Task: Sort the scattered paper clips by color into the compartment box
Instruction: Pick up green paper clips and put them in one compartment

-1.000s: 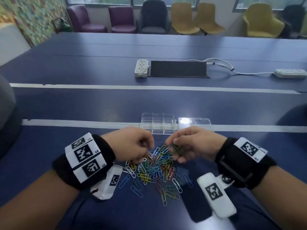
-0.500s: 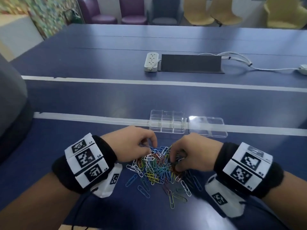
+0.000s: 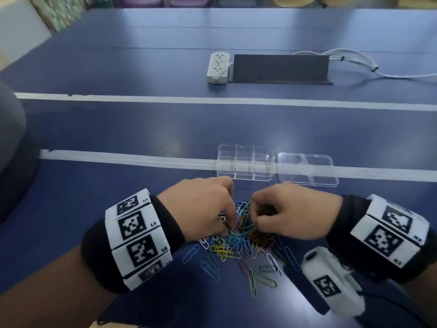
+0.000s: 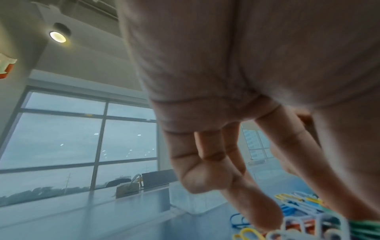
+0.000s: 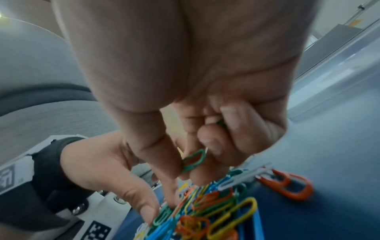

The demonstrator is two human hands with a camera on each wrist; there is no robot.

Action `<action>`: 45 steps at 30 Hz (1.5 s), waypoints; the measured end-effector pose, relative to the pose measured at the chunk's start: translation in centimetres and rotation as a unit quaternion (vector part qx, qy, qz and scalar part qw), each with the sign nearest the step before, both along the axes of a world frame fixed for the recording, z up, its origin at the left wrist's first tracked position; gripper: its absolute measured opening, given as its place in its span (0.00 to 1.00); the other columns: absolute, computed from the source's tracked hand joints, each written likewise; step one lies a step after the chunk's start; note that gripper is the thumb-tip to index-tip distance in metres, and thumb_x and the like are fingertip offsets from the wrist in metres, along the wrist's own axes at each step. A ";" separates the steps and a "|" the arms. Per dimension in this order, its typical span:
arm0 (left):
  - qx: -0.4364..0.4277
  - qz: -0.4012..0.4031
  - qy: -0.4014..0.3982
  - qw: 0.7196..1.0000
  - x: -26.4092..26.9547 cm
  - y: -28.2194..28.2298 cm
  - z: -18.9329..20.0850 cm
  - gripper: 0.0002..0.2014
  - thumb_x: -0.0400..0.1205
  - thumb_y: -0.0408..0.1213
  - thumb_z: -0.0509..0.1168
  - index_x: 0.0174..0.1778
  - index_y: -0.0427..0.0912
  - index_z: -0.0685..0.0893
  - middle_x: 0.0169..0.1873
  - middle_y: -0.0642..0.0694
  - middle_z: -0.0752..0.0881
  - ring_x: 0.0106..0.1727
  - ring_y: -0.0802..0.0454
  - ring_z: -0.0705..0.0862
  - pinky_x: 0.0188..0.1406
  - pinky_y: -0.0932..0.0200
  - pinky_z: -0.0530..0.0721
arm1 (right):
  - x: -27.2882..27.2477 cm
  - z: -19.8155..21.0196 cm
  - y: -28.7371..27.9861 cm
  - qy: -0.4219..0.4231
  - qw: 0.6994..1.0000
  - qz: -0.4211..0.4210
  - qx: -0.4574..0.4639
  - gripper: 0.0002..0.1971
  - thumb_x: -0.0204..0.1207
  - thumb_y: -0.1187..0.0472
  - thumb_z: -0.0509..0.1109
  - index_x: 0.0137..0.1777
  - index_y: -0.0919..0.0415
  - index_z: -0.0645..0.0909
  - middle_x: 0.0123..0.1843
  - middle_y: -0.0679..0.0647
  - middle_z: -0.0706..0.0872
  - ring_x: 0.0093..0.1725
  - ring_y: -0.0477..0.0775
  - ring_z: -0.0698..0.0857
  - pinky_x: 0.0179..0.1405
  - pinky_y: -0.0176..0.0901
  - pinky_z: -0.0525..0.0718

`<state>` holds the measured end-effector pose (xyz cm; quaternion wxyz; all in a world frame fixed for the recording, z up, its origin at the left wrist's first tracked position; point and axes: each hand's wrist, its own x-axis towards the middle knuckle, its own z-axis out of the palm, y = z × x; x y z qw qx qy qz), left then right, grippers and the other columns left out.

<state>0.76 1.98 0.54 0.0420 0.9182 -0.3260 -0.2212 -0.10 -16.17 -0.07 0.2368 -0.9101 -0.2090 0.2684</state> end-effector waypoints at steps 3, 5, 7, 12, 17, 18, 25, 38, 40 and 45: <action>0.001 -0.021 -0.005 1.000 0.0 -0.1 -0.1 0.06 0.76 0.48 0.65 0.46 0.59 0.86 0.54 0.59 0.73 0.47 0.56 0.78 0.45 0.55 0.78 | 0.6 0.0 -0.2 0.018 1.000 -0.015 0.019 0.05 0.73 0.57 0.65 0.42 0.48 0.83 0.40 0.46 0.88 0.39 0.43 0.82 0.46 0.37 0.82; -0.013 -0.028 -0.004 1.000 0.2 0.1 -0.3 0.07 0.77 0.48 0.63 0.44 0.55 0.85 0.52 0.58 0.74 0.45 0.57 0.77 0.48 0.53 0.81 | 0.9 0.0 -0.4 0.029 0.999 -0.022 0.037 0.07 0.75 0.58 0.65 0.44 0.45 0.83 0.37 0.45 0.86 0.34 0.38 0.80 0.40 0.31 0.79; -0.036 -0.031 0.006 0.999 0.3 0.3 -0.4 0.07 0.78 0.48 0.61 0.43 0.53 0.84 0.48 0.58 0.77 0.42 0.61 0.75 0.50 0.57 0.80 | 1.2 -0.2 -0.7 0.043 0.997 -0.038 0.055 0.08 0.77 0.60 0.65 0.45 0.46 0.83 0.33 0.45 0.84 0.29 0.38 0.78 0.37 0.29 0.77; -0.135 0.001 0.007 0.991 1.5 0.3 0.8 0.03 0.79 0.43 0.63 0.41 0.51 0.81 0.30 0.58 0.80 0.30 0.65 0.76 0.33 0.75 0.70 | 2.8 0.5 -1.7 0.027 0.987 -0.112 0.108 0.09 0.76 0.67 0.66 0.45 0.52 0.82 0.36 0.67 0.89 0.32 0.54 0.83 0.47 0.54 0.85; -0.164 0.087 -0.078 0.980 4.6 0.0 1.3 0.04 0.79 0.40 0.65 0.44 0.49 0.85 0.31 0.57 0.81 0.32 0.61 0.76 0.39 0.68 0.71 | 4.9 2.2 -0.8 -0.064 0.981 -0.155 0.100 0.10 0.72 0.68 0.68 0.47 0.54 0.85 0.36 0.59 0.90 0.31 0.50 0.84 0.44 0.43 0.84; -0.153 0.107 -0.094 0.978 5.3 -0.1 1.2 0.05 0.79 0.39 0.65 0.46 0.47 0.86 0.33 0.55 0.81 0.33 0.60 0.75 0.40 0.67 0.70 | 5.3 2.4 -0.2 -0.077 0.980 -0.157 0.091 0.11 0.71 0.67 0.68 0.48 0.53 0.85 0.34 0.55 0.90 0.29 0.48 0.83 0.40 0.39 0.83; -0.148 0.199 -0.064 0.967 6.8 -0.5 0.7 0.06 0.76 0.37 0.68 0.47 0.45 0.87 0.28 0.56 0.80 0.30 0.59 0.78 0.44 0.63 0.77 | 7.7 2.1 3.4 -0.105 0.982 -0.152 0.032 0.16 0.67 0.64 0.72 0.53 0.48 0.82 0.38 0.50 0.85 0.39 0.50 0.84 0.27 0.32 0.75; -0.210 0.231 -0.026 0.950 5.6 0.6 0.9 0.06 0.75 0.32 0.65 0.42 0.48 0.83 0.36 0.45 0.91 0.30 0.63 0.83 0.46 0.59 0.85 | 7.7 2.6 4.7 -0.080 0.986 -0.135 0.053 0.22 0.77 0.60 0.60 0.72 0.52 0.72 0.68 0.58 0.81 0.54 0.53 0.79 0.62 0.45 0.79; -0.206 0.230 -0.027 0.951 5.4 0.8 0.8 0.06 0.75 0.32 0.64 0.42 0.47 0.84 0.35 0.46 0.90 0.25 0.67 0.81 0.43 0.63 0.83 | 7.8 2.5 4.9 -0.058 0.987 -0.138 0.057 0.24 0.77 0.62 0.60 0.73 0.52 0.70 0.69 0.59 0.80 0.65 0.57 0.80 0.67 0.50 0.79; -0.206 0.224 -0.029 0.952 5.1 1.5 0.8 0.03 0.76 0.37 0.68 0.42 0.46 0.87 0.26 0.55 0.85 0.23 0.69 0.79 0.39 0.64 0.81 | 7.5 2.4 4.2 -0.069 0.983 -0.151 0.073 0.22 0.75 0.67 0.57 0.68 0.51 0.76 0.67 0.59 0.82 0.65 0.58 0.81 0.66 0.53 0.80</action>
